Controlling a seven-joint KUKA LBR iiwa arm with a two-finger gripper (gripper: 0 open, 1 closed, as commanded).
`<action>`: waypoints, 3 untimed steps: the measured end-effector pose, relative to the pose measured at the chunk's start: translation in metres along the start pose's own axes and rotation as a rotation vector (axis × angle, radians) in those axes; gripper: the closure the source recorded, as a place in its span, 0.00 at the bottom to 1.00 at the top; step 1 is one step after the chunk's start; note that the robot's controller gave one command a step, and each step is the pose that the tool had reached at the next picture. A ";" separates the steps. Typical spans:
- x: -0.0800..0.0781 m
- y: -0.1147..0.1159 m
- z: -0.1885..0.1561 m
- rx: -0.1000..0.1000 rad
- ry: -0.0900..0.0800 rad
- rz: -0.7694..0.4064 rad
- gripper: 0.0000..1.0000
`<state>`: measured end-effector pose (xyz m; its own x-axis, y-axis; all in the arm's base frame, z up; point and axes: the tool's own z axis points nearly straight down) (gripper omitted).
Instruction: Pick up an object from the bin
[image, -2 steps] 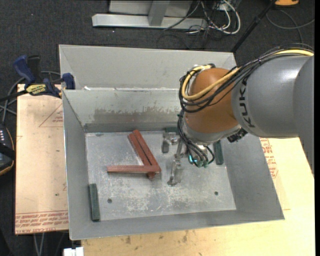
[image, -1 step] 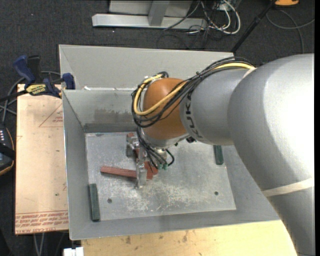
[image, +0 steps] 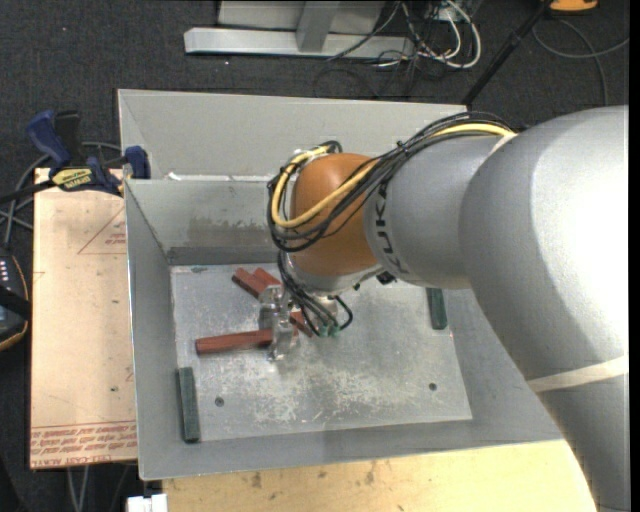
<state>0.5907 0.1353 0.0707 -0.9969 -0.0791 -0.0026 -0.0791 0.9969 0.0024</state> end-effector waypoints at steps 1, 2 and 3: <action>0.016 -0.050 -0.001 0.002 0.000 -0.292 1.00; -0.037 -0.083 -0.108 0.004 -0.009 -0.512 1.00; -0.047 -0.087 -0.242 0.005 -0.010 -0.543 1.00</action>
Offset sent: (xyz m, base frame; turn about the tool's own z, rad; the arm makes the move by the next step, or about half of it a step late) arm -0.0131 -0.0505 -0.0007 -0.2956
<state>0.6442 0.0520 0.3124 -0.8125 -0.5829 -0.0122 -0.5828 0.8126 -0.0064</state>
